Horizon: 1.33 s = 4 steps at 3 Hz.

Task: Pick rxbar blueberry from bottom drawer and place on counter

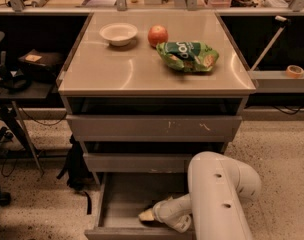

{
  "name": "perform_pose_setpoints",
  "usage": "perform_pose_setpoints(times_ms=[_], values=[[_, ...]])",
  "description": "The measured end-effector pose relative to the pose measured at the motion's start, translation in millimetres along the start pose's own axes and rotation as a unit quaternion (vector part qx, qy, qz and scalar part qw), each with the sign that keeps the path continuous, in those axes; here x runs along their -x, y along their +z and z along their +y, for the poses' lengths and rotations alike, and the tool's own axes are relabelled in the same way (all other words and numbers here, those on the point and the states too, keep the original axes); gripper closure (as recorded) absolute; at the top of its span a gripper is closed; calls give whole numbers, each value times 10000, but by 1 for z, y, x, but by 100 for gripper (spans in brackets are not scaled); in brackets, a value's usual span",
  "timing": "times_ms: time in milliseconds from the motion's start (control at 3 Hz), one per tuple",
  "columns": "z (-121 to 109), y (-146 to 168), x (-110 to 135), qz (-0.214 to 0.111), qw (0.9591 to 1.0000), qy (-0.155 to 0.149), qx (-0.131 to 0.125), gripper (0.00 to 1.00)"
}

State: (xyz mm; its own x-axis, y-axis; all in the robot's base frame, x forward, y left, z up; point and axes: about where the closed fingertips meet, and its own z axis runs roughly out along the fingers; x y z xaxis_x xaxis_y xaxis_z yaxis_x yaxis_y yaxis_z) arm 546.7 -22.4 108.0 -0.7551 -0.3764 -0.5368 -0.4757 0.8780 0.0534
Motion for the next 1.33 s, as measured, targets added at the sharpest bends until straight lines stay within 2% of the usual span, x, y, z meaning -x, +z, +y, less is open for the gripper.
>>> perform_pose_setpoints(times_ms=[667, 1000, 1333], values=[[-16, 25, -11, 340, 9987, 381, 26, 0], [-16, 25, -11, 340, 9987, 381, 26, 0], [-16, 25, -11, 340, 9987, 381, 26, 19]])
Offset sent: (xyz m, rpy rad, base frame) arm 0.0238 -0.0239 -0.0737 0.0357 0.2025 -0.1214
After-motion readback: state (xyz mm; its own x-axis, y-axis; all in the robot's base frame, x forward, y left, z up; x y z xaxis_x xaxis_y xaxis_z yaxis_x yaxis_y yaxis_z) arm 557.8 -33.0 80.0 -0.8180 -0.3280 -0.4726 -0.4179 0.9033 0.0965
